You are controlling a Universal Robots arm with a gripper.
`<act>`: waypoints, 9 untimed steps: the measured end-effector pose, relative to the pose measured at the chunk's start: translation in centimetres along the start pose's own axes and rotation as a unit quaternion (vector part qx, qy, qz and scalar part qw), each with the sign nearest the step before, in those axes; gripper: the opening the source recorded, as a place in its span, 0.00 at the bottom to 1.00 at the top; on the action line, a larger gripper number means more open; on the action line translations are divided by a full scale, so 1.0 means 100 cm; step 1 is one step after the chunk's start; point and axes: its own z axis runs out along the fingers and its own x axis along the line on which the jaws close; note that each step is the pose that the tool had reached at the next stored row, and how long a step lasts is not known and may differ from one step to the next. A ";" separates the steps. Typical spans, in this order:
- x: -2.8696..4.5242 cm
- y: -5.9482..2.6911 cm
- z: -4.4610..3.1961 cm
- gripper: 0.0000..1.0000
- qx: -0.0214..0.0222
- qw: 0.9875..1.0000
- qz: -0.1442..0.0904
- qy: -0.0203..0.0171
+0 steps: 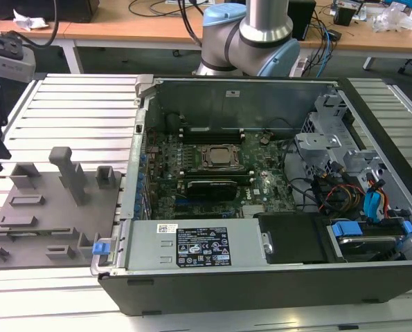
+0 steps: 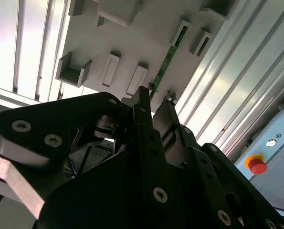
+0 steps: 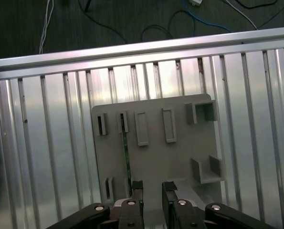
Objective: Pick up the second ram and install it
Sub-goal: 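Pick up the second ram and move it above second insertion slot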
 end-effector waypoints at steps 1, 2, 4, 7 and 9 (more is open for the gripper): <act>0.0003 -0.0001 0.0018 0.30 0.000 1.000 0.000 0.000; 0.0005 -0.0001 0.0025 0.30 0.000 1.000 -0.001 0.000; 0.0007 -0.0001 0.0034 0.30 0.000 1.000 -0.001 0.000; 0.0010 -0.0002 0.0045 0.30 0.000 1.000 -0.001 0.000; 0.0014 -0.0002 0.0059 0.30 0.000 1.000 -0.001 0.000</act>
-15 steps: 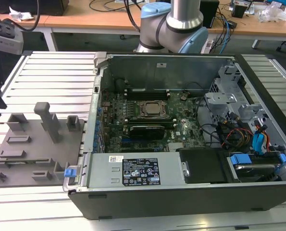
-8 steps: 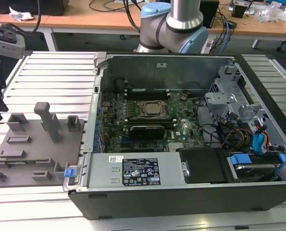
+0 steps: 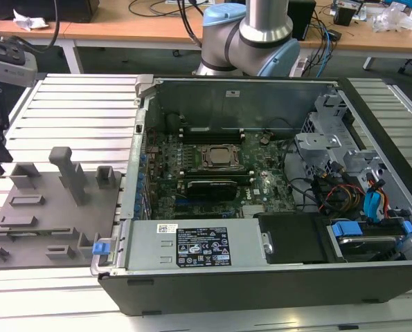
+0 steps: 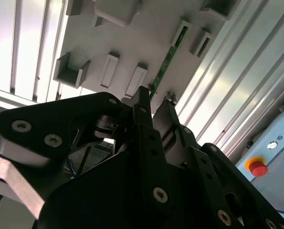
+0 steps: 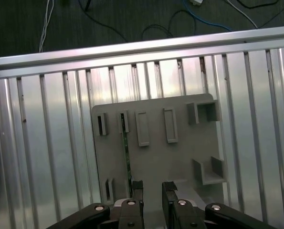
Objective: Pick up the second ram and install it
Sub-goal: 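Pick up the second ram and move it above second insertion slot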
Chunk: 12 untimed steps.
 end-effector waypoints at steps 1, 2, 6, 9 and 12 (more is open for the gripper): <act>0.0002 0.0000 0.0006 0.30 0.000 1.000 0.000 0.000; 0.0004 -0.0001 0.0010 0.30 0.000 1.000 0.000 0.000; 0.0012 -0.0002 0.0031 0.30 0.000 1.000 -0.001 0.000; 0.0020 -0.0003 0.0053 0.30 0.000 1.000 -0.001 0.000; 0.0027 -0.0004 0.0070 0.30 0.000 1.000 -0.001 0.000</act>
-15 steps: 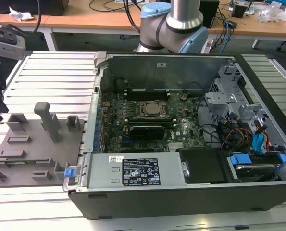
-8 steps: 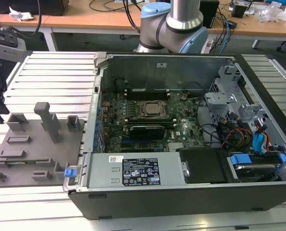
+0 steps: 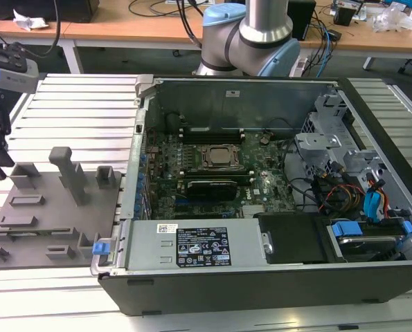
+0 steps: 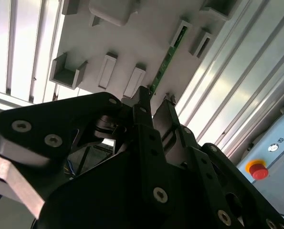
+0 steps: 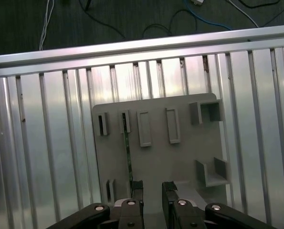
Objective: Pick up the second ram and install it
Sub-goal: 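Pick up the second ram and move it above second insertion slot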
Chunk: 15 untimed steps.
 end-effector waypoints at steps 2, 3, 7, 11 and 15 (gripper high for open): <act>0.0005 -0.0001 0.0013 0.30 0.000 1.000 0.000 0.000; 0.0007 -0.0001 0.0021 0.30 0.000 1.000 0.000 0.000; 0.0017 -0.0003 0.0051 0.30 0.000 1.000 -0.001 0.000; 0.0022 -0.0003 0.0080 0.30 0.000 1.000 -0.001 0.000; 0.0029 -0.0005 0.0113 0.30 0.000 1.000 -0.002 0.000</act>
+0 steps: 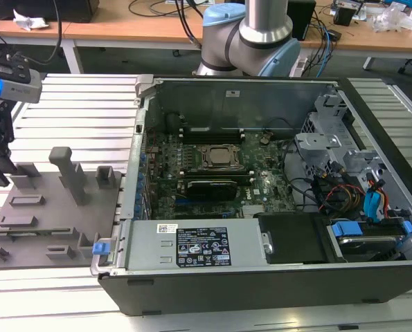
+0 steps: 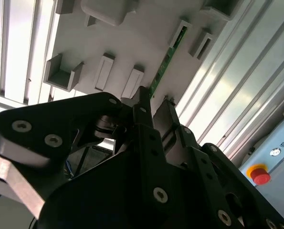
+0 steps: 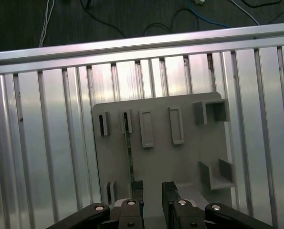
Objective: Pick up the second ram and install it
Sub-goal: 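Pick up the second ram and move it above second insertion slot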
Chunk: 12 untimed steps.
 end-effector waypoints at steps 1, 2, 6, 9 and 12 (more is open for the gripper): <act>0.0001 0.0000 0.0007 0.30 0.000 1.000 0.000 0.000; 0.0003 0.0000 0.0015 0.30 0.000 1.000 0.000 0.000; 0.0011 -0.0002 0.0045 0.30 0.000 1.000 -0.001 0.000; 0.0019 -0.0003 0.0075 0.30 0.000 1.000 -0.001 0.000; 0.0026 -0.0004 0.0093 0.30 0.000 1.000 -0.002 0.000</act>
